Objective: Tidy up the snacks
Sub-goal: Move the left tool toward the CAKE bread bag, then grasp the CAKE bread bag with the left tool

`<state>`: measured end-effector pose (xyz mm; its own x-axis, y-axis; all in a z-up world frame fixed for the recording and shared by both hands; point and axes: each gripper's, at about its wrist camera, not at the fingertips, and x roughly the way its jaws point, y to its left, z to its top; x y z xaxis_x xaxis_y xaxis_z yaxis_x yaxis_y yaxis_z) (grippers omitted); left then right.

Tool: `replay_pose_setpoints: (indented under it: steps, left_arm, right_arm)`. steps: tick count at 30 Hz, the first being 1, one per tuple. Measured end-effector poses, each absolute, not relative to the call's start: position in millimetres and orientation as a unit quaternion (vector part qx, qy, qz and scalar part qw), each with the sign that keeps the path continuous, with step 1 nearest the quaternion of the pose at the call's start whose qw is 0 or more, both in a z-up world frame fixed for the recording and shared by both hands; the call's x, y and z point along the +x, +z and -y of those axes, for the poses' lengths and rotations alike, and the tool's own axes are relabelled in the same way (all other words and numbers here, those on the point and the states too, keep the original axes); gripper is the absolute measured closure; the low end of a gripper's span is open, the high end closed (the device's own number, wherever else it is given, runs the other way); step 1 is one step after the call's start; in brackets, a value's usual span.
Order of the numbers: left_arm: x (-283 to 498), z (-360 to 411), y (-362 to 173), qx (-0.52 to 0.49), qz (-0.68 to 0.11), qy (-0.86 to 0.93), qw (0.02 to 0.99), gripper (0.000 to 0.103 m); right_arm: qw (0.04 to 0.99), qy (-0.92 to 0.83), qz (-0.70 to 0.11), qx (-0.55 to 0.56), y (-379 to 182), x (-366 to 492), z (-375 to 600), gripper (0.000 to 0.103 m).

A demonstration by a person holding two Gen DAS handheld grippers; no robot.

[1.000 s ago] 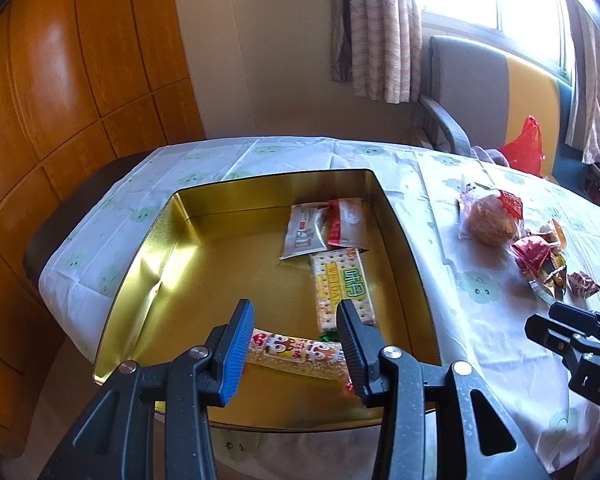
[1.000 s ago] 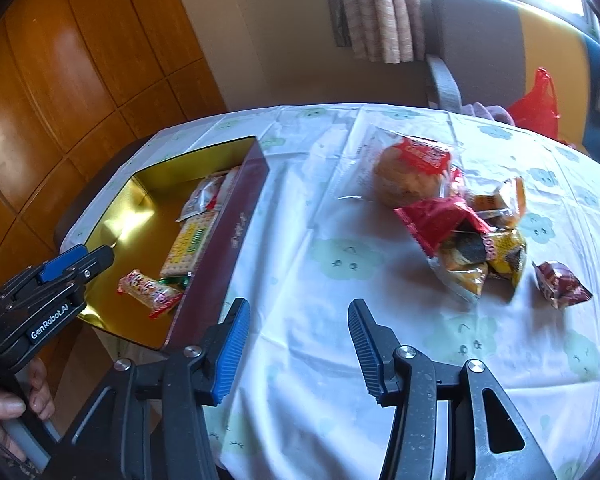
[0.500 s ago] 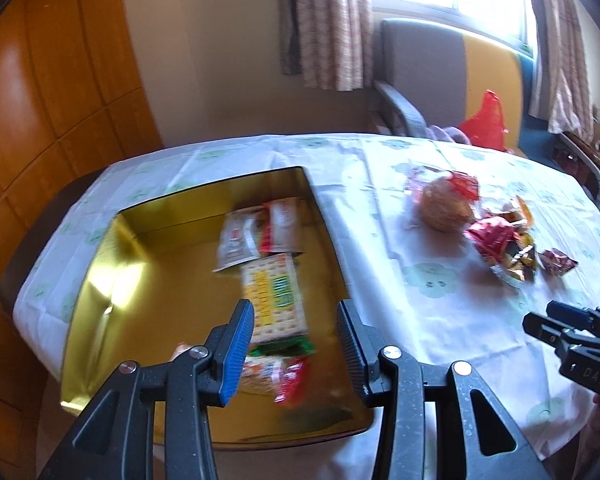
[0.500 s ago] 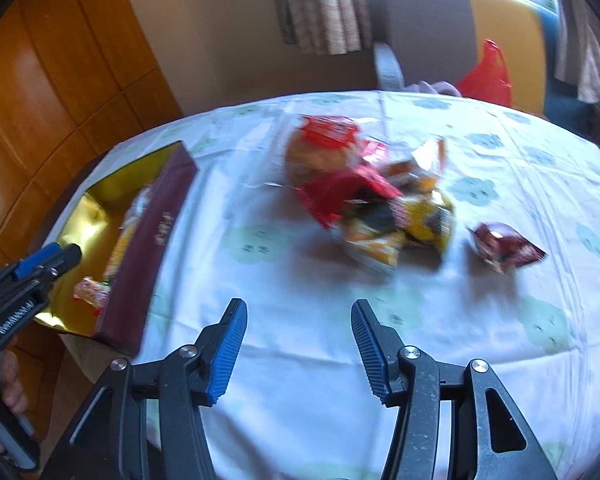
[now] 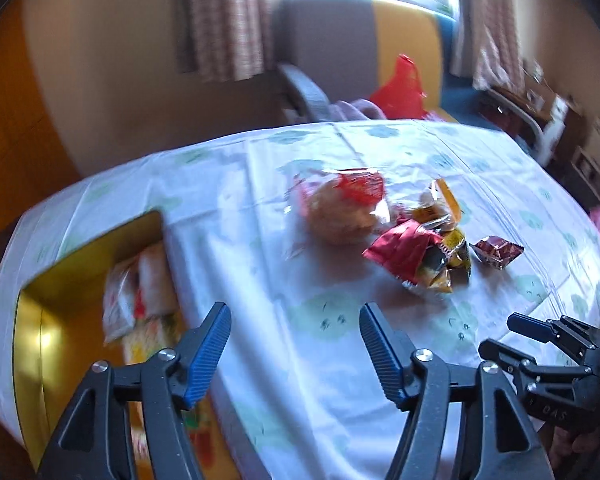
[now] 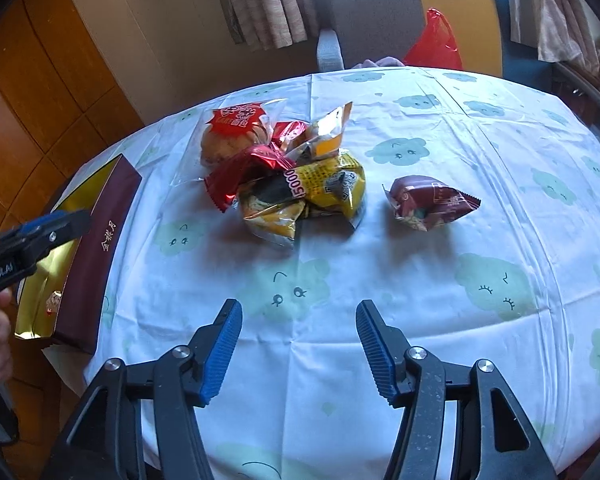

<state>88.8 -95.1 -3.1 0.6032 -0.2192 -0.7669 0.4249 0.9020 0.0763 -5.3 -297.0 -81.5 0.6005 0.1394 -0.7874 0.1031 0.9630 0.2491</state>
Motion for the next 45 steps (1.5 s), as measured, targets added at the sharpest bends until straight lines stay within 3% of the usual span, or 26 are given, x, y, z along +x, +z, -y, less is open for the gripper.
replay_pose_setpoints:
  steps: [8,14,17,23,25,28,30,45]
  left_arm:
    - [140,150,15,0.229,-0.375,-0.243,0.865,0.020]
    - [181,197,-5,0.256,-0.397,-0.272,0.838,0.013]
    - [198,217,-18,0.268,-0.407,-0.278,0.828,0.003]
    - [226,234,-49,0.309,-0.441,-0.265,0.800,0.003]
    - [228,225,-50,0.284,-0.445,-0.274,0.804,0.010]
    - [228,204,-43,0.238,-0.450,-0.277,0.815,0.034]
    - [225,187,-44,0.215,-0.457,-0.269,0.820,0.038]
    - [163,83,-29,-0.005,-0.466,-0.229,0.855,0.042]
  right_arm:
    - [0.880,0.006,-0.450,0.150,-85,-3,310,0.041]
    - [0.879,0.000,-0.452,0.152,-87,0,322,0.036]
    - [0.878,-0.004,-0.454,0.155,-87,0,329,0.036]
    - [0.871,-0.007,-0.461,0.169,-92,2,338,0.034]
    - [0.870,-0.006,-0.462,0.173,-93,3,340,0.034]
    - [0.871,-0.004,-0.459,0.174,-93,3,342,0.034]
    - [0.871,-0.002,-0.458,0.176,-92,5,343,0.034]
    - [0.882,0.007,-0.443,0.163,-75,-5,333,0.034]
